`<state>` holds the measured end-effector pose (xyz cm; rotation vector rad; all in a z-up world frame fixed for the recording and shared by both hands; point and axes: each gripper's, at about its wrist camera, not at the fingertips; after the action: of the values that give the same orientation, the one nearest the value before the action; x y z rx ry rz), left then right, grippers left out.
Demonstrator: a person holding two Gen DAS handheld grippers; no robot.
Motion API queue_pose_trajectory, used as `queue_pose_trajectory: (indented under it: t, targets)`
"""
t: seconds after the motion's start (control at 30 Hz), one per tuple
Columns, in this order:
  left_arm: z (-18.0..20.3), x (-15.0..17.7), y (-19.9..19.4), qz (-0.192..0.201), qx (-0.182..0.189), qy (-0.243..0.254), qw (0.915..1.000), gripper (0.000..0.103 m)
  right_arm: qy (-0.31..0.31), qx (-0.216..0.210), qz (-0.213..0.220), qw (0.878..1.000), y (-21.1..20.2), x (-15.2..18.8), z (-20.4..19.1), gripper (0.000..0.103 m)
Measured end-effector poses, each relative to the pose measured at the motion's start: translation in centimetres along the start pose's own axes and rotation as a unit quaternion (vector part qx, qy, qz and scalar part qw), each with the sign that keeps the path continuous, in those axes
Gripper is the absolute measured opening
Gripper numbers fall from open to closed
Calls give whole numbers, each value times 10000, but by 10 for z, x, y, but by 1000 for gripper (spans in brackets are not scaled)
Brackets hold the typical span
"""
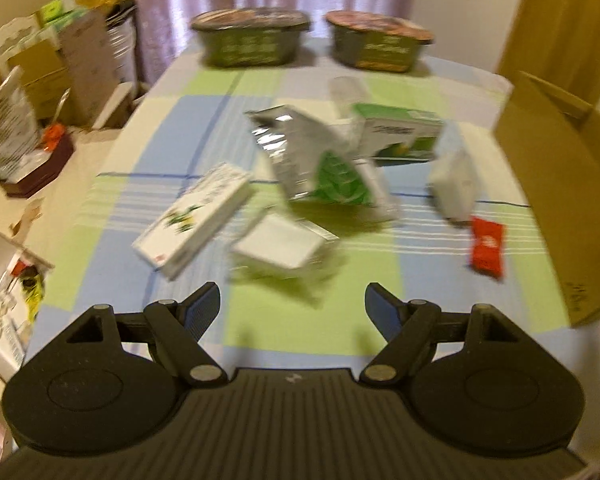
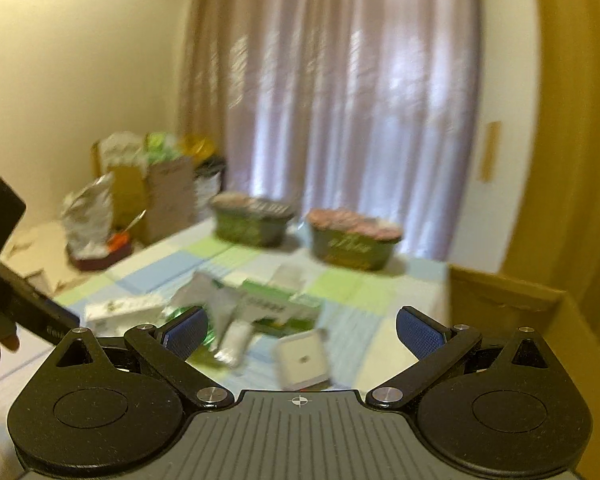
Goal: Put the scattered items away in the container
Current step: 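Return both tools to the table and lower the left tool onto the clear tray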
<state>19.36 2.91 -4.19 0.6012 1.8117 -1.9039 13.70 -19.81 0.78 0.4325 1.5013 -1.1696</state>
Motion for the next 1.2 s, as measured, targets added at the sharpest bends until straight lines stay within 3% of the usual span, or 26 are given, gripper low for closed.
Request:
queue_pose_trajectory:
  t: [0.2,0.47,0.63,1.03,1.2]
  targets:
    - [-22,7,12,31,-57,145,9999,76,-150,-320,-476,9982,48,10,-18,103]
    - [-3,0,39,195,495,1176,9916,76,-24,-371,-1171,9924,73,22,-22,103]
    - [8,-13,58,376,310,1607,9858,81,109,-260,-1326,9908,77,26,-20,103]
    - [-2,-32,94,-130,544,1326,9896,86,447,-102,-1788,9828,99,45,-5,103]
    - [0,-36,96,-271,705,1165,9903,71,494,22,-1956,9794,110,47,-1,103]
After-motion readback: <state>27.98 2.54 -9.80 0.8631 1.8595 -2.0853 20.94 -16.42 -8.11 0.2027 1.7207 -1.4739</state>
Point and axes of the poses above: each gripper's, at about its wrist camera, not at the fingertips, and y roughly the way its jaws point, z to its right, x to its underside, and after that the axes turned 2 degrees about -y, right-handed
